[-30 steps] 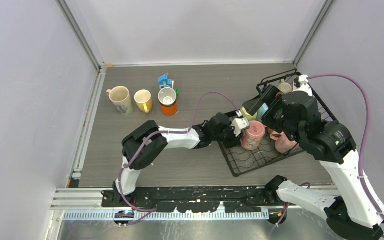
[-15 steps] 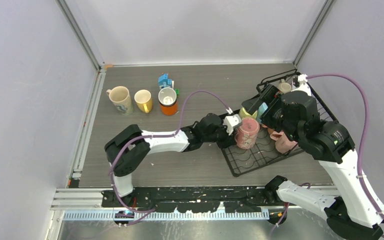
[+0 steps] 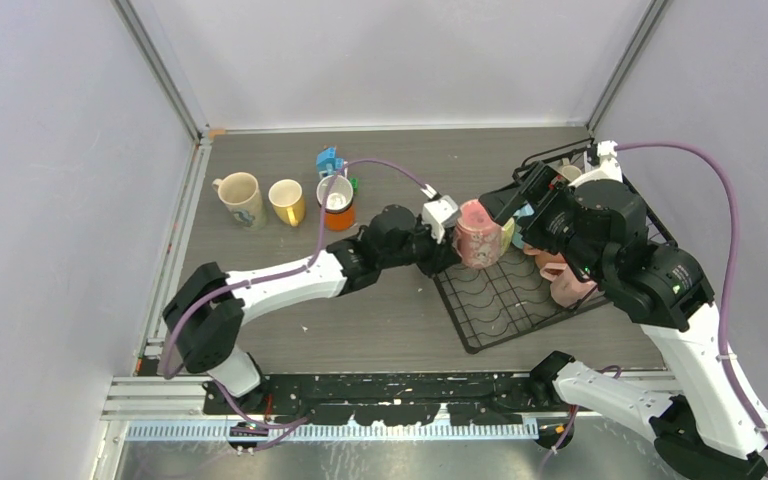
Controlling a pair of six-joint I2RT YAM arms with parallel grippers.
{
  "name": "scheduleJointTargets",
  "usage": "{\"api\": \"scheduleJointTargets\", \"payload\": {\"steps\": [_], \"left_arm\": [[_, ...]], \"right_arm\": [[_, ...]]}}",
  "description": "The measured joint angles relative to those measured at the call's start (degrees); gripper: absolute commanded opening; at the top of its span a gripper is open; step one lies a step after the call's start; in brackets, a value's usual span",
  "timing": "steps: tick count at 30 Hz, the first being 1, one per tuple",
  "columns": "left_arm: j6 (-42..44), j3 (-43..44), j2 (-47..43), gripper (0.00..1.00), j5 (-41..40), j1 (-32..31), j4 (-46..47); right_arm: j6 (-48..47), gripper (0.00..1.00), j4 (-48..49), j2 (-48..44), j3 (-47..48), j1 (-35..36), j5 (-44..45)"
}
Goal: Unload the cups from the dish rack
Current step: Unload the cup from the dish rack.
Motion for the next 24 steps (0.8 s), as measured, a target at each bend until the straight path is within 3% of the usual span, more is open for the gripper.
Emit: {"api": "scheduleJointTargets", "payload": {"steps": [13,24], "left_arm": [[-2.2,0.0,-10.1,0.00,-0.5,10.8,-10.9],[-3.5,5.5,-15.6,0.00,-0.6,17.2,-22.1]], "right_arm": [[-3.8,1.00,13.8,1.7,-1.7,-0.7,-6.7],[4.1,1.00,36.8,8.1,-13.5,-10.9,-25.6]]}}
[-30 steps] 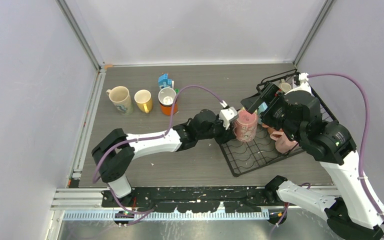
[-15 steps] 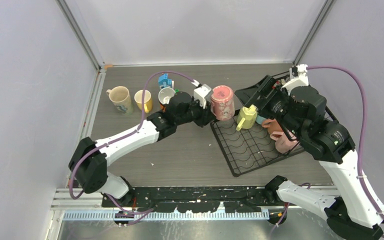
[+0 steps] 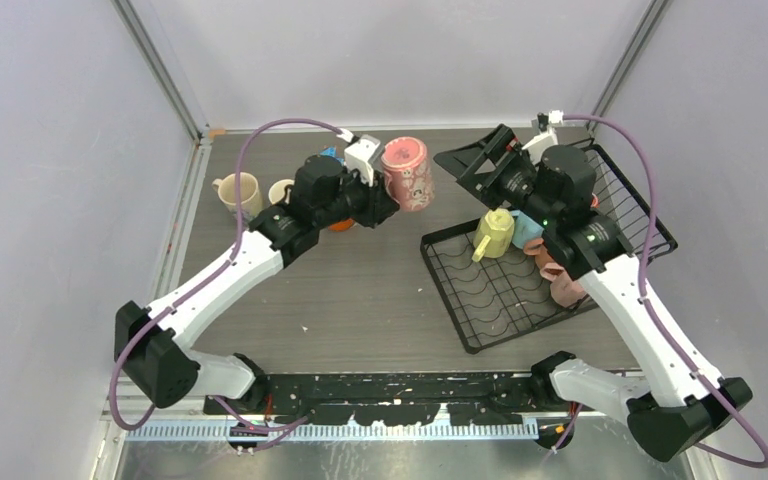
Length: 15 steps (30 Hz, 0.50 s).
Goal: Unload the cups from the dish rack
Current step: Unload the cup from the dish rack, then place the cup at the center of the board.
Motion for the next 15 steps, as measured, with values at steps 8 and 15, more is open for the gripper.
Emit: {"api": "scheduleJointTargets", "payload": {"steps": [8,15], "left_arm": [[-3.0,6.2,-2.0,0.00,0.1,1.7,-3.8],[-7.0,8.8,-2.1,0.00,1.2,2.7,-4.2]], "right_arm": [[6.6,1.00,13.4,1.1,-7.3,-1.0,-5.7],[11.4,1.00,24.2,1.7,-12.5,-1.0,-7.8]]}}
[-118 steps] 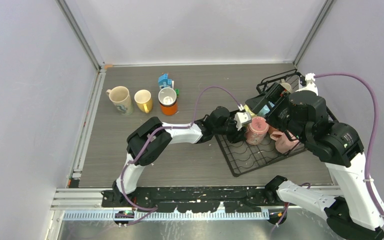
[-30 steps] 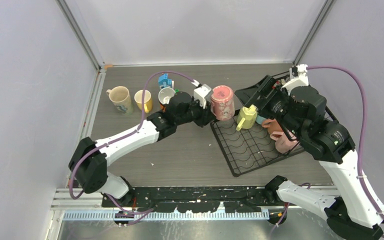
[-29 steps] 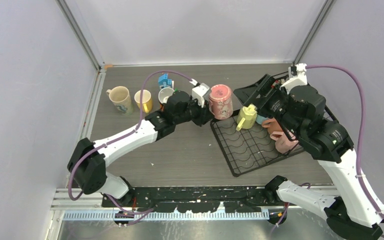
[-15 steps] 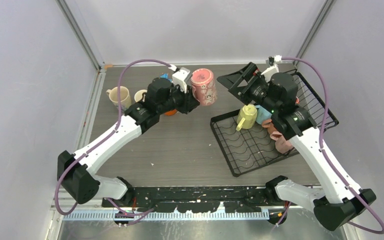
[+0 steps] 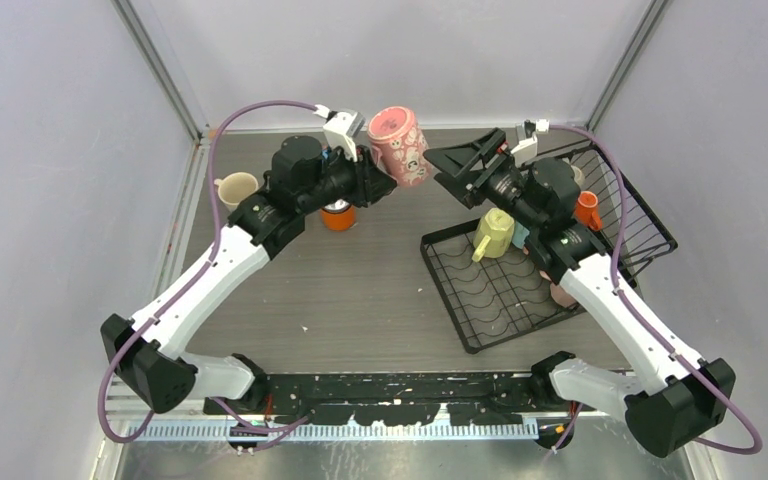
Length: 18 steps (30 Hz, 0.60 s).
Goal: Unload the cups from the dish rack
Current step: Place the cup at the center of the board.
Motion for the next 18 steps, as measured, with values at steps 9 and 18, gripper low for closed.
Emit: {"api": "scheduleJointTargets", "payload": {"steps": [9,18], "left_arm": [[-5.2,2.0,0.0,0.00,2.9,1.3,0.3],[-11.1,2.1,0.0,0.00,5.7,1.6,2.0]], "right_arm": [[2.6,1.00,8.0,1.0,-1.3,0.0,-0.5],[6.5,1.00,17.9,4.7,-2.2,0.0,-2.0]]}}
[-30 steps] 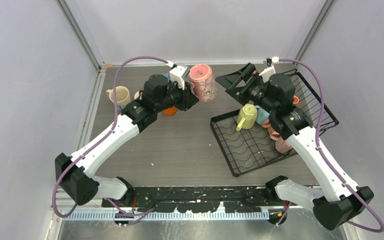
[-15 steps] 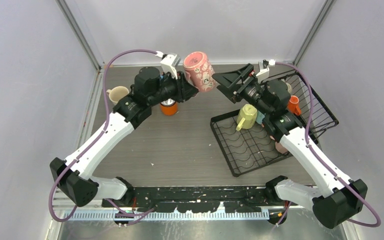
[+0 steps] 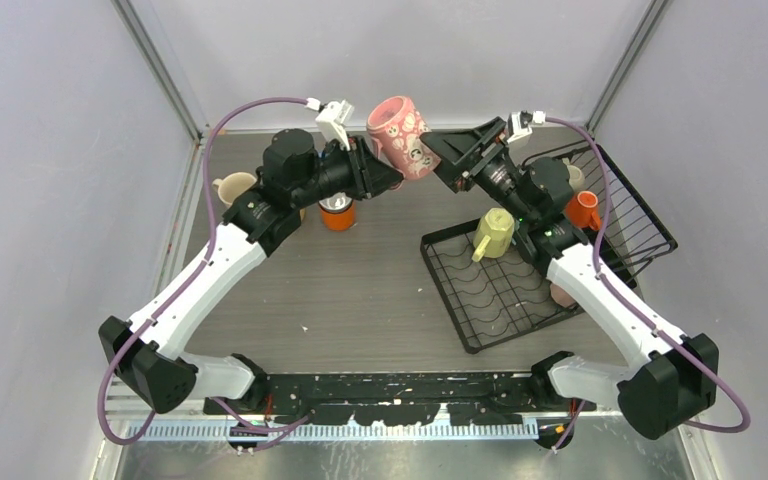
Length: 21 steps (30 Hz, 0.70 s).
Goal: Unload the cups from the dish rack
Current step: Place the cup at the center of the board.
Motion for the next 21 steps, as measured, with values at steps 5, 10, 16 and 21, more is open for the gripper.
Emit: {"api": "scheduleJointTargets", "payload": {"steps": [5,10,16,21], "left_arm": [[-5.1,-0.3,0.0,0.00,2.0,0.4,3.7],[-10.9,-1.9,0.0,0.00,3.5,1.1,9.4],[-17.0,-5.4,0.0,0.00,4.9,1.8,14.9],[-22.1,-8.5,0.0,0.00,6.5,2.0,20.2]], "right_arm": [[2.2,0.94,6.4,1.5,0.0,1.0,-0.3],[3.1,0.83,10.8,1.9,0.0,3.0,-0.2],[3.0,0.65,12.7,1.9,-0.7,4.0,1.4],[2.6,0.50,12.7,2.3,-0.9,4.0,2.5]]}}
